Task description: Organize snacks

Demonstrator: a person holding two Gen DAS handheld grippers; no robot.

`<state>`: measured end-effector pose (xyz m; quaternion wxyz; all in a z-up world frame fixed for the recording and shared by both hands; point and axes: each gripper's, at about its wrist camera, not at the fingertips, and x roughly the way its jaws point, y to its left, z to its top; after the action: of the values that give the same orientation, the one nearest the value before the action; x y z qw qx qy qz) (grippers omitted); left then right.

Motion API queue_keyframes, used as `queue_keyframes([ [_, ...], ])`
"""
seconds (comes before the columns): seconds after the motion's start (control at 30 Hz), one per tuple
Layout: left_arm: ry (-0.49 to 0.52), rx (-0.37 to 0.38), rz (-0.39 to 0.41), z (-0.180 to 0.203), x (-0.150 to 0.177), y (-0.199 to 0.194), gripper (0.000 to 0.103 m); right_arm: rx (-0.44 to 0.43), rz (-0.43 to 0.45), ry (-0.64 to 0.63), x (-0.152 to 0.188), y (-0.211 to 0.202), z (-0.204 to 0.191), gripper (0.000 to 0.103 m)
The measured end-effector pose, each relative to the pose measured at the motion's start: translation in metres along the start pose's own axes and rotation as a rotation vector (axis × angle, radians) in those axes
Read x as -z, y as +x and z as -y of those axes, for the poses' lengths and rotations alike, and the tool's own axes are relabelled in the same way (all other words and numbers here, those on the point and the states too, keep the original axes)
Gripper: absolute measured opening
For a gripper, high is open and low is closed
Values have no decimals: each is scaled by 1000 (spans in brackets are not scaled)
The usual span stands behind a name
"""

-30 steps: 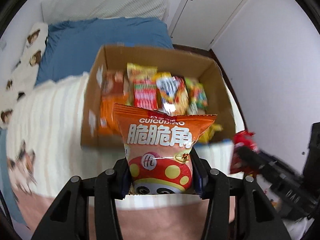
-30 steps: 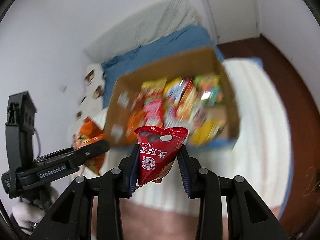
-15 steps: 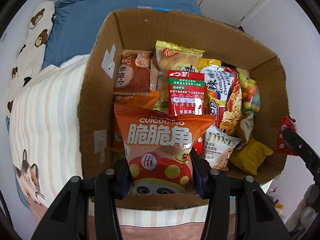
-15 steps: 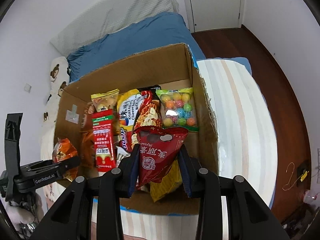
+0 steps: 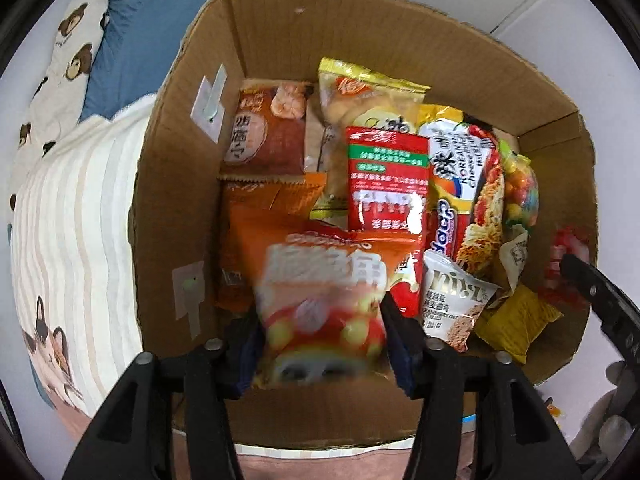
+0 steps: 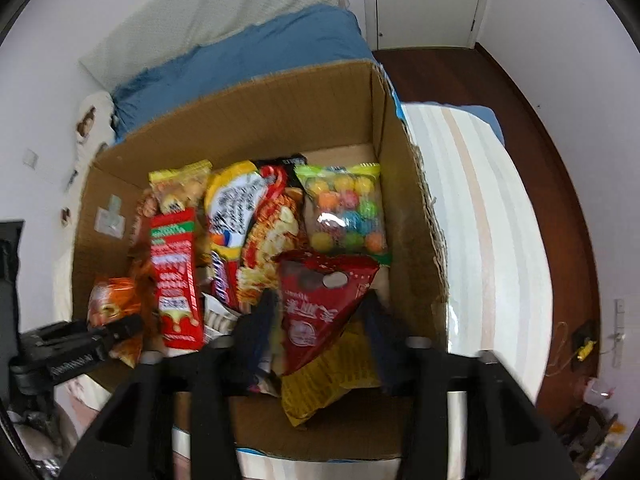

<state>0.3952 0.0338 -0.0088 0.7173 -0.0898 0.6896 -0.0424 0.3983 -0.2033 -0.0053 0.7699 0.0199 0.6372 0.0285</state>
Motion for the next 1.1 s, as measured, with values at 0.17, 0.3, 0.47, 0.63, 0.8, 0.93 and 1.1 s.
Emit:
queue_keyframes([
  [0.17, 1, -3, 35, -2, -1, -10, 95, 21, -23, -8, 2, 2, -1, 97],
  [0.3, 12, -11, 56, 4, -1, -16, 96, 26, -30, -9, 5, 1, -1, 98],
  [0.47, 44, -49, 98, 15, 6, -22, 96, 28, -21, -25, 14, -5, -5, 99],
  [0.63, 74, -75, 156, 27, 18, -39, 96, 35, 10, -33, 25, -15, -5, 99],
  [0.8, 76, -79, 194, 29, 29, -49, 96, 39, 37, -28, 33, -24, -2, 99],
  [0.93, 72, -85, 236, 26, 40, -57, 96, 37, 75, -36, 43, -39, -1, 99],
  [1.1, 80, -87, 298, 27, 59, -71, 96, 27, 136, -42, 58, -63, -3, 99],
])
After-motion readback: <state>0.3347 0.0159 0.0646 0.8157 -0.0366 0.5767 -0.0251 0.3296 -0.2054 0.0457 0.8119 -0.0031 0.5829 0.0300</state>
